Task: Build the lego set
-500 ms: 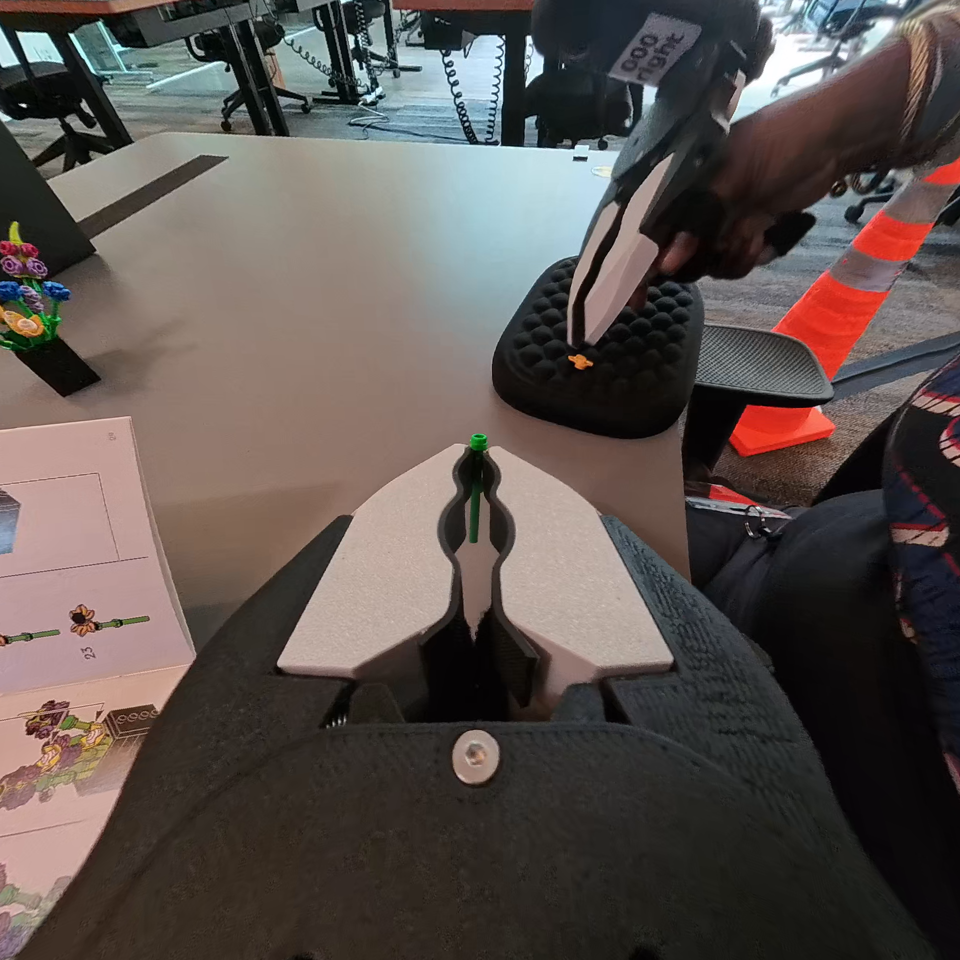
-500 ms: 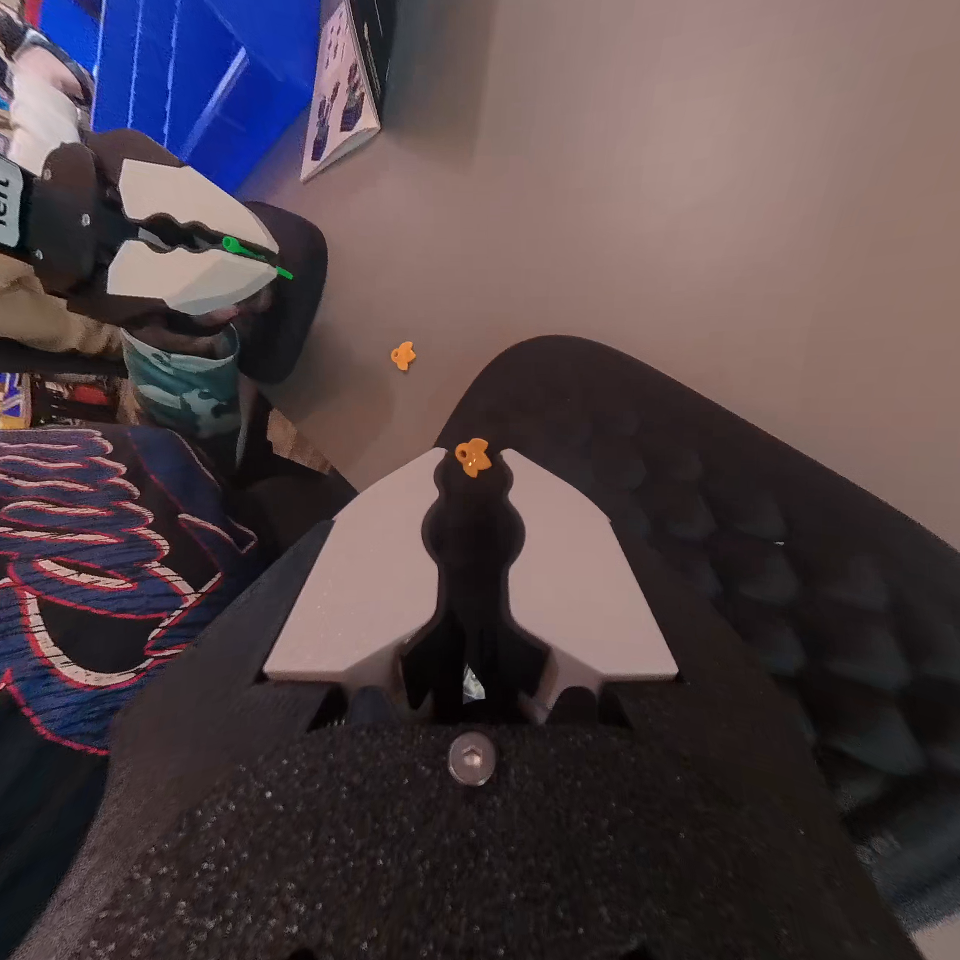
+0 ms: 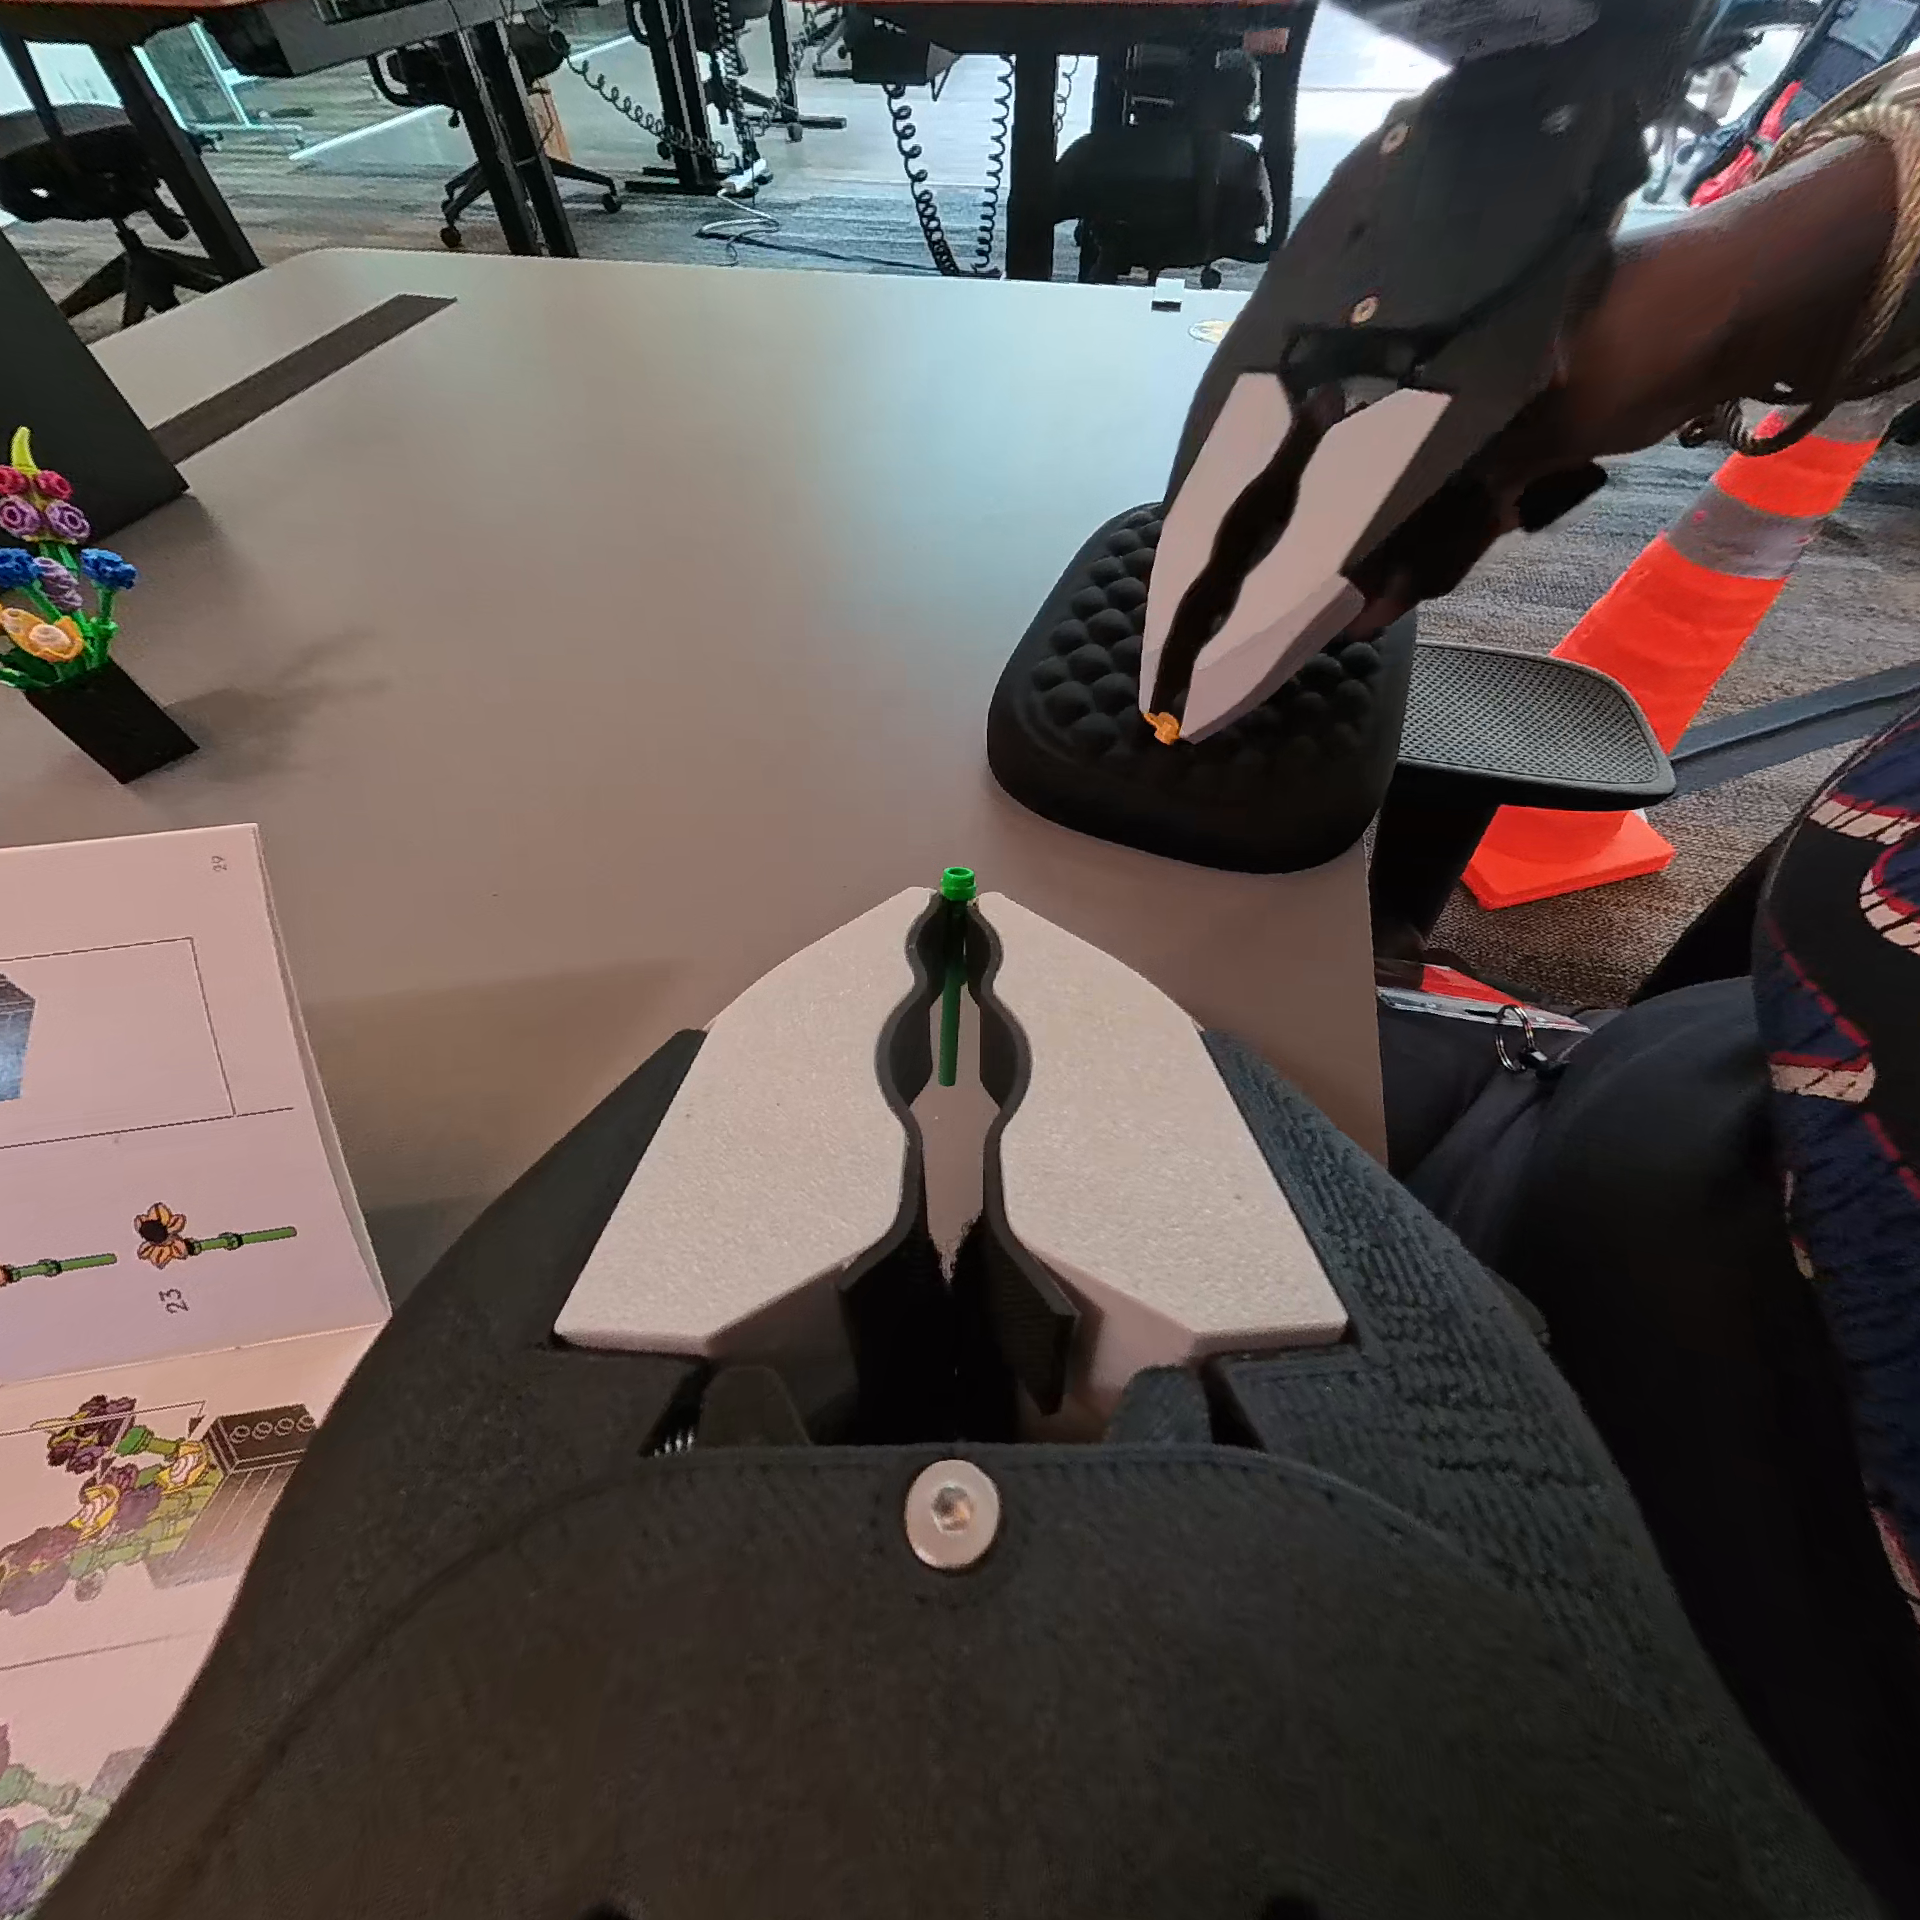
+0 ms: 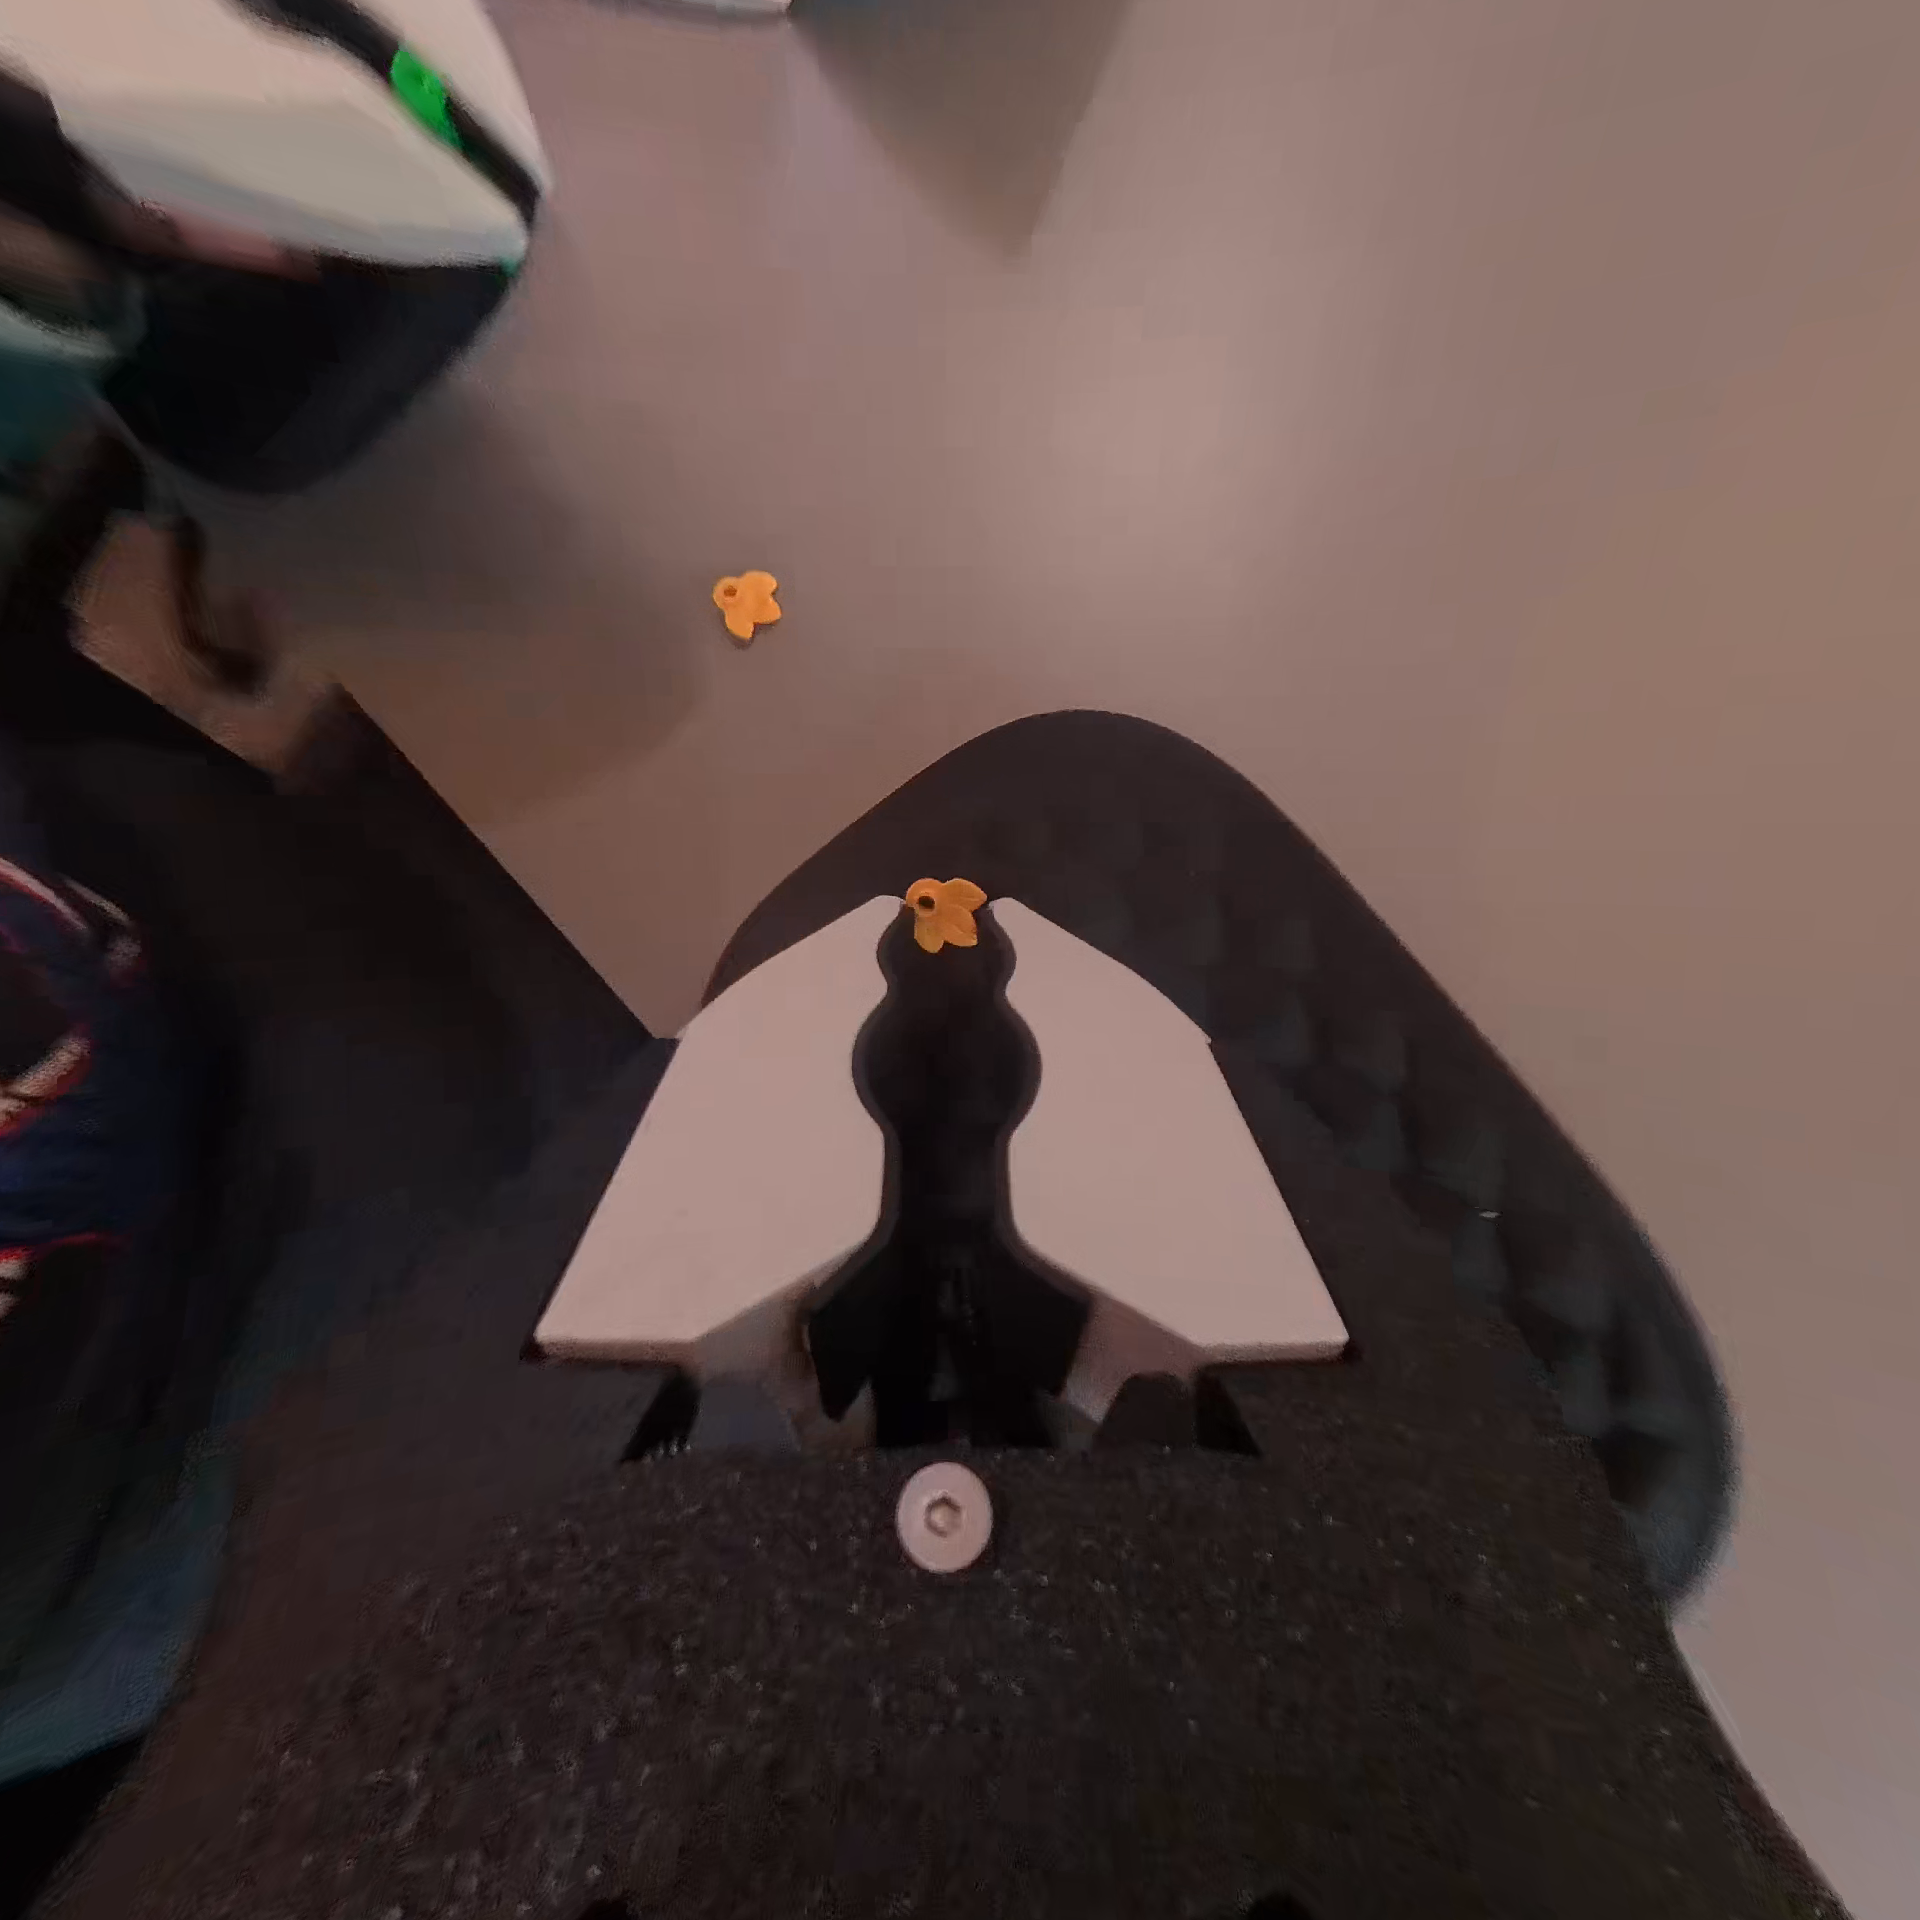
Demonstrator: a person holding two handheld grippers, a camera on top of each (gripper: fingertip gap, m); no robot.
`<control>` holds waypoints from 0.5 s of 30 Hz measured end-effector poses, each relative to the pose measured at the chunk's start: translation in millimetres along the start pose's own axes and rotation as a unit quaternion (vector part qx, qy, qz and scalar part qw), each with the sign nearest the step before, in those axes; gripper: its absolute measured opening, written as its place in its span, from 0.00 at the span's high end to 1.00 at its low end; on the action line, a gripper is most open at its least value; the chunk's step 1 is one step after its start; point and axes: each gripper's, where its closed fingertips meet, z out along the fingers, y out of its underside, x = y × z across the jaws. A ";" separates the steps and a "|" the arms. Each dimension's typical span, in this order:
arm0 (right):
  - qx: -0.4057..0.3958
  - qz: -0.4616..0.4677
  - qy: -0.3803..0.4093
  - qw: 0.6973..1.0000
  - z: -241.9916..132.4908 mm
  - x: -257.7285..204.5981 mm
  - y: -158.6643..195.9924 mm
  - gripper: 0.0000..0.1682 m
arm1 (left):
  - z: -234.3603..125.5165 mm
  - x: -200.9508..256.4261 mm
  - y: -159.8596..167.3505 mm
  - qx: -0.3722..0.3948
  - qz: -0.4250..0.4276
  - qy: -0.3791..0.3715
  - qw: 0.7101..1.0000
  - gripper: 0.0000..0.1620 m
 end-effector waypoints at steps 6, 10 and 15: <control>-0.093 -0.254 0.104 0.957 -6.9 8.4 -2.1 0.93 | -0.3 0.3 -0.6 0.001 0.006 -0.004 1.000 0.98; -0.177 -0.378 0.125 0.900 -12.1 17.2 4.2 0.93 | -0.1 0.7 -0.4 0.000 0.009 -0.005 1.000 0.98; -0.115 -0.197 0.017 0.973 -12.2 9.1 -3.5 0.91 | -0.9 1.2 -1.3 0.003 0.014 -0.007 1.000 0.98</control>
